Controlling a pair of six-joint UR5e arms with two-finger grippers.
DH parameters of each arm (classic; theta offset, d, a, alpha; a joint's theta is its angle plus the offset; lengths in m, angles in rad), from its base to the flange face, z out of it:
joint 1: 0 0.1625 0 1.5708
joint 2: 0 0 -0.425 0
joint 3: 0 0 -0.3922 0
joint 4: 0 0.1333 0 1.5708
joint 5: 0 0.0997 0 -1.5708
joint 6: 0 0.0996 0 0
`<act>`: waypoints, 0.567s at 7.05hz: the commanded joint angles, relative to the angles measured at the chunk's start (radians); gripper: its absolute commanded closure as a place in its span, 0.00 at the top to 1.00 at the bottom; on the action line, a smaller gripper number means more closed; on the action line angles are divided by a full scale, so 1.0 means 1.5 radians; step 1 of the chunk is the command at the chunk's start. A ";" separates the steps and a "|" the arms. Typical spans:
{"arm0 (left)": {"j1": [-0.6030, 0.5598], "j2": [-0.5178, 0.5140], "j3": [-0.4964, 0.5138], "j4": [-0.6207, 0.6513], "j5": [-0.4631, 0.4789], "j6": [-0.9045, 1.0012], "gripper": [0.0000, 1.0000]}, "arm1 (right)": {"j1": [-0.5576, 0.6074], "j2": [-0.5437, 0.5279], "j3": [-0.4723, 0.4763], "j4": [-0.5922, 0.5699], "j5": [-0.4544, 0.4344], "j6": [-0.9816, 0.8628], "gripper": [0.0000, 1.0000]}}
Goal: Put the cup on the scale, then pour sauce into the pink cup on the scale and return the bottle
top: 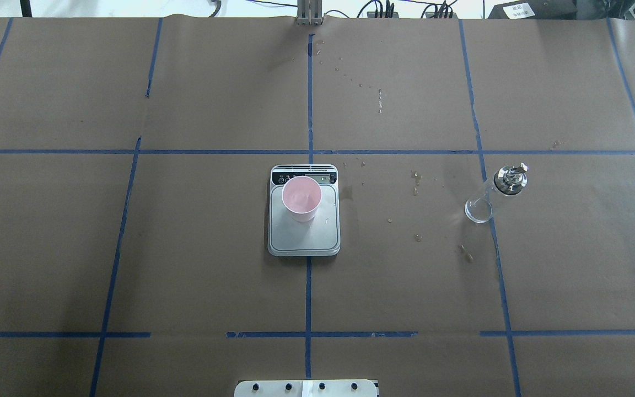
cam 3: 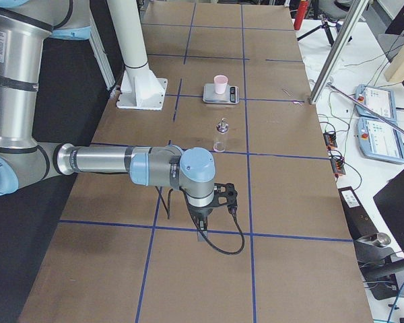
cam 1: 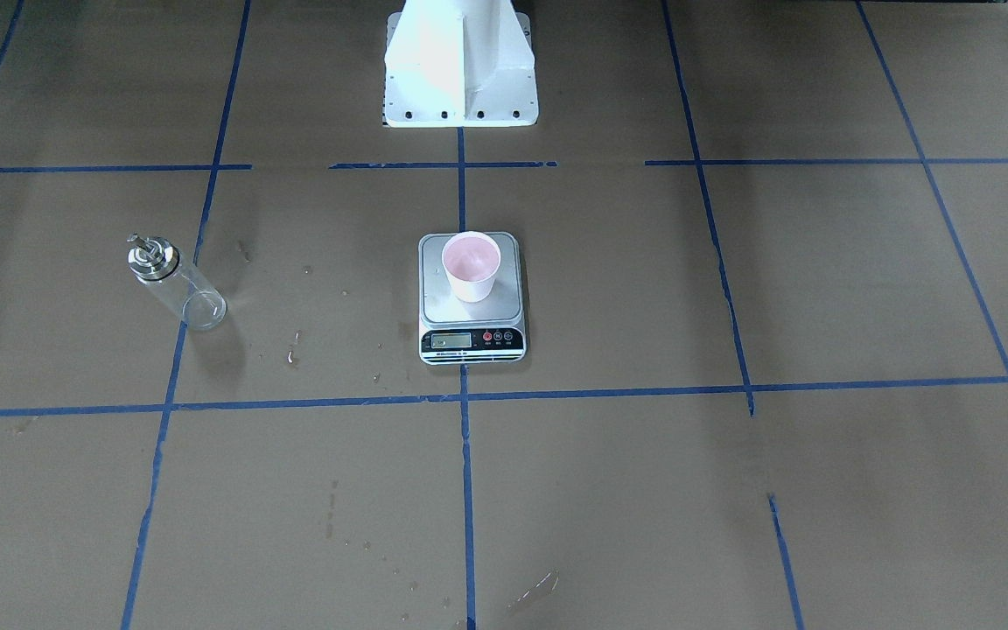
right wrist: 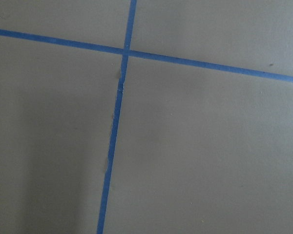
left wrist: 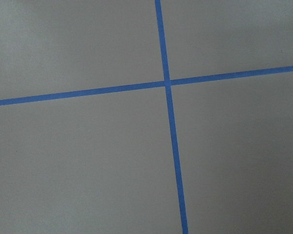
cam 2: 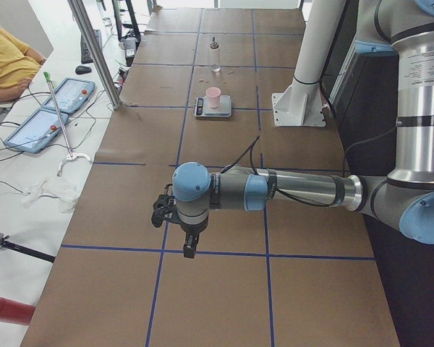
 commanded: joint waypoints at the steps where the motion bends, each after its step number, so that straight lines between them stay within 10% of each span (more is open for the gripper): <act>1: 0.000 0.001 -0.010 -0.001 -0.002 0.001 1.00 | 0.000 -0.026 -0.007 0.000 0.052 0.004 1.00; 4: 0.001 0.012 -0.009 0.000 0.003 0.001 1.00 | -0.016 -0.035 -0.002 -0.002 0.082 -0.002 1.00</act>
